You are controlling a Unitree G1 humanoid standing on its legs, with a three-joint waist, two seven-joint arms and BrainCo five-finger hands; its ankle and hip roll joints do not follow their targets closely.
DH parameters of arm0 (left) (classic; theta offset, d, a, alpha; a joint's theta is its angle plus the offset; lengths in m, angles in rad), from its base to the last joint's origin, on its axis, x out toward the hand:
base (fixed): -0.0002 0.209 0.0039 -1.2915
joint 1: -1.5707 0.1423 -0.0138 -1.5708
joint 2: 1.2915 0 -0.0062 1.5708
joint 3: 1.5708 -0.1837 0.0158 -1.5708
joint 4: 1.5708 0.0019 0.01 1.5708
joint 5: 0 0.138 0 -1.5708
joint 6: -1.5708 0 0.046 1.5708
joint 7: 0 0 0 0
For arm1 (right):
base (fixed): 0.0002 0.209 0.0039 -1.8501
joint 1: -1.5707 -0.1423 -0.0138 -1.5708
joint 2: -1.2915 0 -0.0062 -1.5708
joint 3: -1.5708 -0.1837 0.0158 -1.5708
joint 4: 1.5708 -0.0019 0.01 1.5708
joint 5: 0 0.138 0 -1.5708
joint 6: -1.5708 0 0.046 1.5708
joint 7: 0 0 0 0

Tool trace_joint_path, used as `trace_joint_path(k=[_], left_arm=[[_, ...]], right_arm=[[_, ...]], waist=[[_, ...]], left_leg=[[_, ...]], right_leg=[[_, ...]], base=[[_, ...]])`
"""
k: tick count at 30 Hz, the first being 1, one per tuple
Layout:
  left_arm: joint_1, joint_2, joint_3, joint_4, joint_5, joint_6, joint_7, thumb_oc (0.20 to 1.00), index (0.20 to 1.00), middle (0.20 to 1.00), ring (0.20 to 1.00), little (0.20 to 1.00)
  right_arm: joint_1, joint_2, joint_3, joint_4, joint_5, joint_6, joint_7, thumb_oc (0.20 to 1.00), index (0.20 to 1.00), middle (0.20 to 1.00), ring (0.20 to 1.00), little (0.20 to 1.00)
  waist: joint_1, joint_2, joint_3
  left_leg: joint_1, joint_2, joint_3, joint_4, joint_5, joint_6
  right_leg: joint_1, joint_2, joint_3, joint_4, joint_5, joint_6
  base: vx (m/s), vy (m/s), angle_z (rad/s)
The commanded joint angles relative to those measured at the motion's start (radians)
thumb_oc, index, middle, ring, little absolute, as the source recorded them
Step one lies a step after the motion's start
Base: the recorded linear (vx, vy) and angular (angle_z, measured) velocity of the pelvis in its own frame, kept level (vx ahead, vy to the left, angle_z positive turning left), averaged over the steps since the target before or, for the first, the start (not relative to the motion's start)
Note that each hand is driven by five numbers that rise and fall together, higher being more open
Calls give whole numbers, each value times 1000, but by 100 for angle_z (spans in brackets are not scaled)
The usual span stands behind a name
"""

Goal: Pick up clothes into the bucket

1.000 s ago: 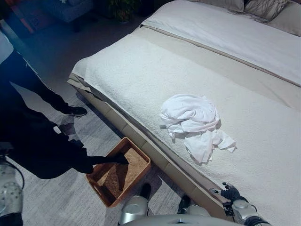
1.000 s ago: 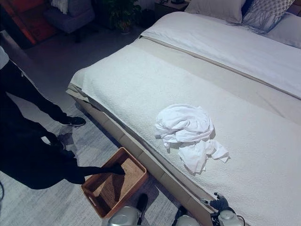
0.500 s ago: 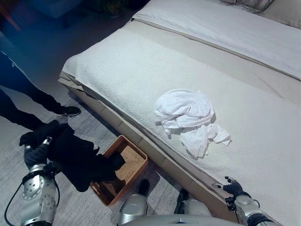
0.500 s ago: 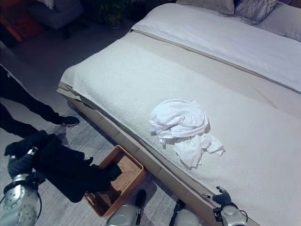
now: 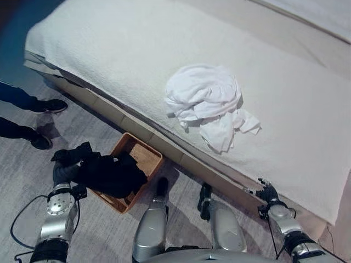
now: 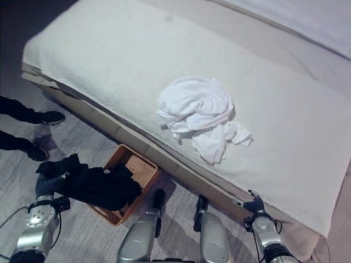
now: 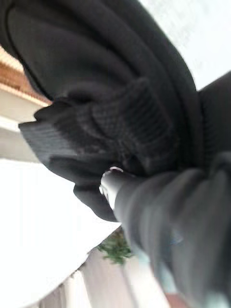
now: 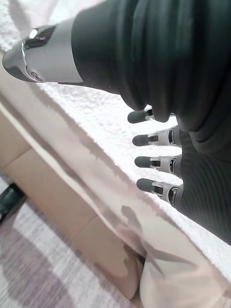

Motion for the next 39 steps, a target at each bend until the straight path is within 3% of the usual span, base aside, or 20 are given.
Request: trace_joint_path(k=[1,7,12,14,15,16,19,22,23,24,25,26,27,28,30,33,35,39], left_arm=[[-12,65,0,37,90,-24,79,200,200,200,200,200],[-98,50,-20,174,68,-11,151,200,200,200,200,200],[-154,96,-18,240,82,15,209,200,200,200,200,200],[-175,109,-34,265,92,26,217,859,859,859,859,859],[-185,126,-67,278,129,53,212,1000,1000,1000,1000,1000],[-193,127,-66,277,129,53,212,1000,1000,1000,1000,1000],[-197,134,-104,293,185,85,200,1000,1000,1000,1000,1000],[-215,164,-164,294,302,122,188,1000,1000,1000,1000,1000],[-228,164,-177,308,330,136,176,1000,1000,1000,1000,1000],[-222,159,-185,318,337,141,169,1000,1000,1000,1000,1000],[-232,158,-193,326,347,148,158,1000,1000,1000,1000,1000],[-226,151,-208,346,360,158,138,1000,1000,1000,1000,1000],[-226,146,-214,340,367,154,139,1000,1000,1000,1000,1000],[-228,144,-222,336,383,157,133,1000,1000,1000,1000,1000],[-225,134,-237,342,401,166,127,1000,1000,1000,1000,1000],[-222,124,-254,361,415,179,111,1000,1000,1000,1000,1000],[-232,113,-282,388,437,198,107,1000,1000,1000,1000,1000],[-218,112,-303,357,452,194,121,1000,1000,1000,1000,1000]], right_arm=[[-14,-44,27,-65,47,-52,-47,1000,1000,1000,1000,1000],[-51,-50,37,-152,82,-75,-87,1000,1000,1000,1000,1000],[-38,-30,61,-215,89,-88,-103,1000,1000,1000,1000,1000],[-43,-26,68,-218,97,-91,-111,1000,1000,1000,1000,1000],[-45,-29,75,-235,104,-91,-119,1000,1000,1000,1000,1000],[-51,-29,71,-236,104,-91,-119,1000,1000,1000,1000,1000],[-68,-37,63,-271,109,-94,-141,1000,1000,1000,1000,1000],[-105,-54,42,-338,107,-115,-178,1000,1000,1000,1000,1000],[-129,-64,22,-381,110,-127,-191,1000,1000,1000,1000,1000],[-138,-70,19,-403,109,-137,-200,1000,1000,1000,1000,1000],[-166,-80,5,-429,115,-145,-213,1000,1000,1000,1000,1000],[-187,-95,-7,-463,114,-153,-229,1000,1000,1000,1000,1000],[-198,-103,-9,-470,105,-155,-235,1000,1000,1000,1000,1000],[-235,-121,-17,-493,93,-157,-246,1000,1000,1000,1000,1000],[-290,-152,-16,-518,81,-161,-260,1000,1000,1000,1000,1000],[-369,-198,-2,-495,88,-156,-266,1000,1000,1000,1000,1000],[-554,-299,69,-408,78,-117,-261,1000,1000,1000,1000,1000],[-693,-337,150,-296,85,-94,-251,1000,1000,1000,1000,1000]], waist=[[-31,-37,9],[-66,-56,38],[-99,-84,38],[-107,-92,38],[-111,-95,38],[-113,-97,38],[-116,-95,38],[-122,-97,38],[-126,-99,38],[-123,-95,38],[-125,-96,38],[-122,-91,38],[-119,-88,38],[-119,-89,38],[-115,-85,38],[-107,-81,38],[-85,-73,38],[-65,-63,38]], left_leg=[[-66,-19,17,172,-107,40],[-266,-18,55,334,-156,59],[-404,-2,69,418,-181,63],[-440,3,73,439,-186,63],[-447,11,71,468,-229,62],[-470,9,76,458,-194,64],[-471,19,78,483,-241,66],[-485,20,85,495,-248,70],[-508,18,94,482,-214,75],[-483,20,90,491,-251,72],[-506,17,96,479,-216,75],[-481,19,89,487,-250,72],[-480,19,89,484,-250,72],[-503,15,95,471,-213,75],[-495,12,93,461,-210,74],[-486,8,89,442,-202,71],[-473,2,83,408,-181,62],[-464,-6,72,382,-164,57]], right_leg=[[31,-48,67,18,-7,54],[-179,-42,126,142,-25,47],[-322,-28,150,195,-25,49],[-355,-26,155,200,-23,51],[-364,-20,159,225,-55,58],[-384,-24,157,212,-23,52],[-396,-12,168,236,-58,58],[-412,-9,175,240,-55,61],[-436,-11,175,224,-23,56],[-416,-7,176,238,-55,62],[-436,-11,176,220,-22,57],[-416,-7,180,232,-54,62],[-417,-7,179,231,-54,63],[-437,-10,178,214,-20,57],[-431,-11,176,208,-19,57],[-424,-13,172,199,-17,57],[-408,-18,159,179,-9,55],[-399,-24,146,171,-7,52]], base=[[-103,84,-20],[-50,75,-28],[-20,39,-14],[54,18,-23],[13,25,-19],[9,42,-17],[76,44,-12],[-12,40,-9],[16,31,-10],[-67,31,-13],[94,31,-11],[10,23,-7],[7,12,-5],[-76,1,-1],[-40,-2,0],[0,0,0],[-13,-36,4],[-6,-37,6]])
